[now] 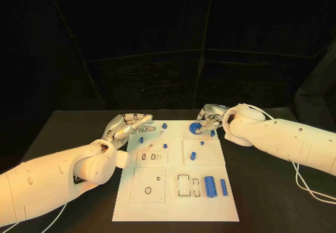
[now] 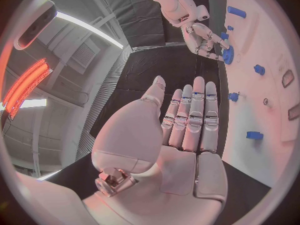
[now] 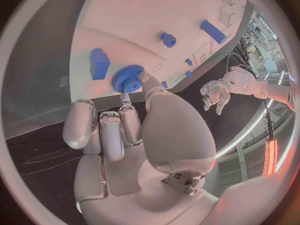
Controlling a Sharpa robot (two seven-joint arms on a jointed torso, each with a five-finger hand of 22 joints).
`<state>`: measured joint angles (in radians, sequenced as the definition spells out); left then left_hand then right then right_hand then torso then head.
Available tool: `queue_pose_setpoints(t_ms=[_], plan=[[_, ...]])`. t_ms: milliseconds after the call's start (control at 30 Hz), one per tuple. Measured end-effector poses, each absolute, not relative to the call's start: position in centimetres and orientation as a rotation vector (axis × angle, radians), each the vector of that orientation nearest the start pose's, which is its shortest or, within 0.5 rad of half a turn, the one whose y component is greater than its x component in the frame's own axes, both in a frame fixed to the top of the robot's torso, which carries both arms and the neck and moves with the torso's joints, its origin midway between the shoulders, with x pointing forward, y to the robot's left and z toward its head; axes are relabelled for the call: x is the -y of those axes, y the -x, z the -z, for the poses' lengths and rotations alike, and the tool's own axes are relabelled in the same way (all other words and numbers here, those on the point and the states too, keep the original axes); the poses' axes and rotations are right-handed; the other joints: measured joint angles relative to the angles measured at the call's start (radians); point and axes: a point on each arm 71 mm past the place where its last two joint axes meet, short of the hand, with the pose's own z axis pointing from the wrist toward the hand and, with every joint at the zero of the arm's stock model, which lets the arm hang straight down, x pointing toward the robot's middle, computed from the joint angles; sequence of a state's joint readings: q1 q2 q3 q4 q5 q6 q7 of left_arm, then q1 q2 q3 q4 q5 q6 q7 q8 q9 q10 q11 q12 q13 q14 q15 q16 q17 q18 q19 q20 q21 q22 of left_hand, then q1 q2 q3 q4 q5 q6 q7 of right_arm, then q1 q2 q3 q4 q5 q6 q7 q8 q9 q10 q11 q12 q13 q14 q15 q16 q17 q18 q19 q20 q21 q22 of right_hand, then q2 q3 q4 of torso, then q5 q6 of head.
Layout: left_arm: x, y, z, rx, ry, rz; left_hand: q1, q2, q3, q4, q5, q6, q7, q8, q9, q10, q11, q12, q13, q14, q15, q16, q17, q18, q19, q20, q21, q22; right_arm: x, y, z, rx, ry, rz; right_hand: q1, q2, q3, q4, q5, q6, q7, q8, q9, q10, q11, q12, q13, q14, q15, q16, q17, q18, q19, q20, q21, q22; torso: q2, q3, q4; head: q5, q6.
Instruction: Assemble the parts on the task board
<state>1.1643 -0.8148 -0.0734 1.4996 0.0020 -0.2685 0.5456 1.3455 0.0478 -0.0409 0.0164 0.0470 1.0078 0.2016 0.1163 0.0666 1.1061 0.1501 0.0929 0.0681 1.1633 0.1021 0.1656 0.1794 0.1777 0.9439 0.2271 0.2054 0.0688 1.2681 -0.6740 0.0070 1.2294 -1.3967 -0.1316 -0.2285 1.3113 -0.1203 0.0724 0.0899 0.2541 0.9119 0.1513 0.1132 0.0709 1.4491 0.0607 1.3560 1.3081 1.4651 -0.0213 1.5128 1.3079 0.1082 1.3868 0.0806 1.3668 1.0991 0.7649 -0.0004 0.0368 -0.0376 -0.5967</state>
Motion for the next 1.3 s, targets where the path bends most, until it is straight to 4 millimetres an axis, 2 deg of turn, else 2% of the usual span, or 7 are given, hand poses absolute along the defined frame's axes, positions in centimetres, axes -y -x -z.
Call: queue_pose_setpoints(t_ms=[300,467,600,967,1033,1100,1300], plan=[[-20.1,-48.3,19.9,-1.352,1.061,1.646,0.0,0.0,0.0,0.0,0.0,0.0,0.0,0.0,0.0,0.0,0.0,0.0,0.0,0.0,0.0,0.0,0.0,0.0,0.0,0.0,0.0,0.0,20.3,-55.7,16.4,-1.778,0.022,-0.442,0.046,0.046,0.04,-0.019,-0.013,0.079,-0.017,0.043,0.007,0.018,-0.011,0.052,0.0,0.0,0.0,0.01,0.0,-0.016,0.008,-0.001,0.019,0.032,0.0,0.0002,0.0,0.0,-0.003],[-20.1,-48.3,19.9,-1.353,1.061,1.647,-0.003,0.003,0.003,-0.003,0.0,0.004,0.004,-0.004,0.0,0.0,0.0,0.0,0.0,0.0,0.0,-0.007,0.001,0.0,0.0,0.0,0.0,-0.001,20.3,-55.7,16.3,-1.757,0.024,-0.424,0.066,0.058,0.081,-0.044,-0.058,0.121,-0.018,0.073,0.008,0.018,-0.037,0.1,0.0,0.002,-0.021,0.015,0.0,-0.016,0.024,-0.017,0.035,0.064,0.0,0.0,0.0004,-0.001,-0.003],[-20.0,-48.3,19.9,-1.354,1.061,1.648,-0.004,0.004,0.003,-0.003,0.0,0.004,0.004,-0.004,0.0,0.0,0.0,-0.004,0.0,0.0,0.0,-0.007,0.001,0.0,0.0,0.0,0.0,-0.001,20.2,-55.7,16.0,-1.726,0.03,-0.41,0.085,0.07,0.106,-0.065,-0.074,0.121,-0.018,0.073,0.008,0.016,-0.045,0.108,0.0,0.0,-0.029,0.015,0.0,-0.016,0.029,-0.022,0.038,0.078,0.0,-0.0002,0.0006,-0.001,-0.003],[-20.0,-48.2,19.9,-1.359,1.063,1.652,-0.004,0.004,0.003,-0.003,0.0,0.004,0.004,-0.004,0.0,0.0,0.0,-0.004,0.0,0.0,0.0,-0.007,0.001,0.0,0.0,0.0,0.0,-0.001,18.3,-54.4,15.4,-1.655,0.091,-0.436,0.065,0.074,0.116,-0.071,-0.048,0.121,-0.018,0.072,0.007,0.016,-0.045,0.112,0.0,0.0,-0.029,0.015,0.0,-0.016,0.034,-0.027,0.042,0.091,-0.001,-0.0003,0.0007,0.003,-0.002],[-20.0,-48.2,19.9,-1.361,1.063,1.652,-0.004,0.004,0.003,-0.003,0.0,0.004,0.004,-0.008,0.0,0.0,0.0,-0.004,0.0,0.0,0.0,-0.007,0.001,0.0,0.0,0.0,-0.004,-0.001,17.6,-53.9,15.1,-1.641,0.103,-0.46,0.016,0.067,0.111,-0.045,-0.079,0.122,-0.018,0.062,0.008,0.016,-0.045,0.106,0.0,0.0,-0.029,0.015,0.0,-0.032,0.034,-0.027,0.045,0.094,-0.001,-0.0006,0.0007,0.004,-0.001],[-20.0,-48.2,19.9,-1.363,1.064,1.653,-0.004,0.004,0.0,-0.006,0.0,0.004,0.004,-0.009,0.0,0.0,0.0,-0.004,0.0,0.0,0.0,-0.007,0.002,0.0,0.0,0.0,-0.004,-0.001,17.0,-53.6,14.9,-1.63,0.11,-0.477,-0.008,0.065,0.111,-0.031,-0.091,0.131,-0.02,0.051,0.008,0.016,-0.045,0.106,0.0,0.0,-0.029,0.015,0.0,-0.031,0.034,-0.027,0.05,0.1,-0.001,-0.0007,0.0007,0.004,-0.001],[-20.1,-48.2,19.9,-1.366,1.065,1.653,-0.004,0.004,0.0,-0.006,0.0,0.004,0.004,-0.009,0.0,0.0,0.0,-0.008,0.0,0.0,0.0,-0.011,0.002,0.0,0.0,0.0,-0.004,-0.001,14.5,-52.8,14.4,-1.589,0.129,-0.534,-0.026,0.051,0.119,-0.02,-0.06,0.139,-0.024,0.035,0.016,0.019,-0.042,0.102,0.0,0.0,-0.029,0.015,0.0,-0.031,0.04,-0.022,0.054,0.114,-0.001,-0.0012,0.0025,0.006,0.0]])
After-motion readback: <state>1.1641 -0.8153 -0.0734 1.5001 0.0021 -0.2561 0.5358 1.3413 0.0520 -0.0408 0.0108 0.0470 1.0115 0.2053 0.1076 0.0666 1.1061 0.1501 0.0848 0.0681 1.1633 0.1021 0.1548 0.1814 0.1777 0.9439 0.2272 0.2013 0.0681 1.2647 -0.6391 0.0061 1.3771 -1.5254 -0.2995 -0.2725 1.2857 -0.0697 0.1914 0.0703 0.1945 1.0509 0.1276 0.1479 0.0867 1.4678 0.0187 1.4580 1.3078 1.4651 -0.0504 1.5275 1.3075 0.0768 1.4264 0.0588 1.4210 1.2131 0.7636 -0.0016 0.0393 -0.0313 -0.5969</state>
